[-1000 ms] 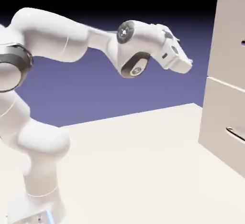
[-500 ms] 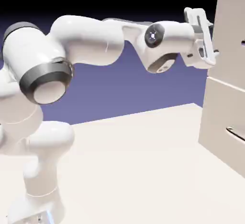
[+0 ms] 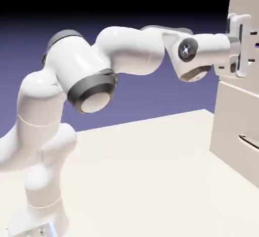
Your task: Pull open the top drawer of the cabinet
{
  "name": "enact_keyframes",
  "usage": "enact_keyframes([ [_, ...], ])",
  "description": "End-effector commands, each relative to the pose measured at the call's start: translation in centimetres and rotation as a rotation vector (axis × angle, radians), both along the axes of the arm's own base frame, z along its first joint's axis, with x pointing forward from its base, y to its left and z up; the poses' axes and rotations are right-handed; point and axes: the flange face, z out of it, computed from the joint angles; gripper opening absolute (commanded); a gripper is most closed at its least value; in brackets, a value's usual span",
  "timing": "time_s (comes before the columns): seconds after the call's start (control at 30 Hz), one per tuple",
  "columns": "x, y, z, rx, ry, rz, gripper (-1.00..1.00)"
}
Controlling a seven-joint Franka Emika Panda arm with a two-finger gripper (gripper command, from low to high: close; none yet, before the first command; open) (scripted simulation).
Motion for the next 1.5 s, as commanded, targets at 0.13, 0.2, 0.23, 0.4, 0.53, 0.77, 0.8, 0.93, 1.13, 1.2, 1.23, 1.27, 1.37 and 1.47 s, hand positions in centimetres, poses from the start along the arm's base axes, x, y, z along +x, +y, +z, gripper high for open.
enact_keyframes([
  [0.13, 2.3, 0.7, -0.8, 0.067, -0.017, -0.049, 0.00],
  [0.2, 3.1, 1.2, -1.0, 0.090, -0.027, -0.068, 0.00],
  [0.23, 3.5, 1.4, -1.0, 0.101, -0.033, -0.076, 0.00],
  [0.4, 5.8, 1.2, -1.0, 0.111, -0.035, -0.083, 0.00],
  [0.53, 8.4, 1.5, -1.0, 0.106, -0.035, -0.081, 0.00],
  [0.77, 6.1, 1.5, -1.0, 0.105, -0.036, -0.080, -1.00],
  [0.8, 5.4, 1.5, -1.0, 0.105, -0.036, -0.080, -1.00],
  [0.93, 2.7, 1.5, -1.0, 0.105, -0.036, -0.080, -1.00],
  [1.13, -1.3, 1.5, -1.0, 0.105, -0.036, -0.080, -1.00],
  [1.2, -2.5, 1.5, -1.0, 0.105, -0.036, -0.080, -1.00],
  [1.23, -3.1, 1.5, -1.0, 0.105, -0.036, -0.080, -1.00],
  [1.27, -3.6, 1.5, -1.0, 0.105, -0.036, -0.080, -1.00],
  [1.37, -5.4, 1.5, -1.0, 0.105, -0.036, -0.080, -1.00],
  [1.47, -7.0, 1.5, -1.0, 0.105, -0.036, -0.080, -1.00],
])
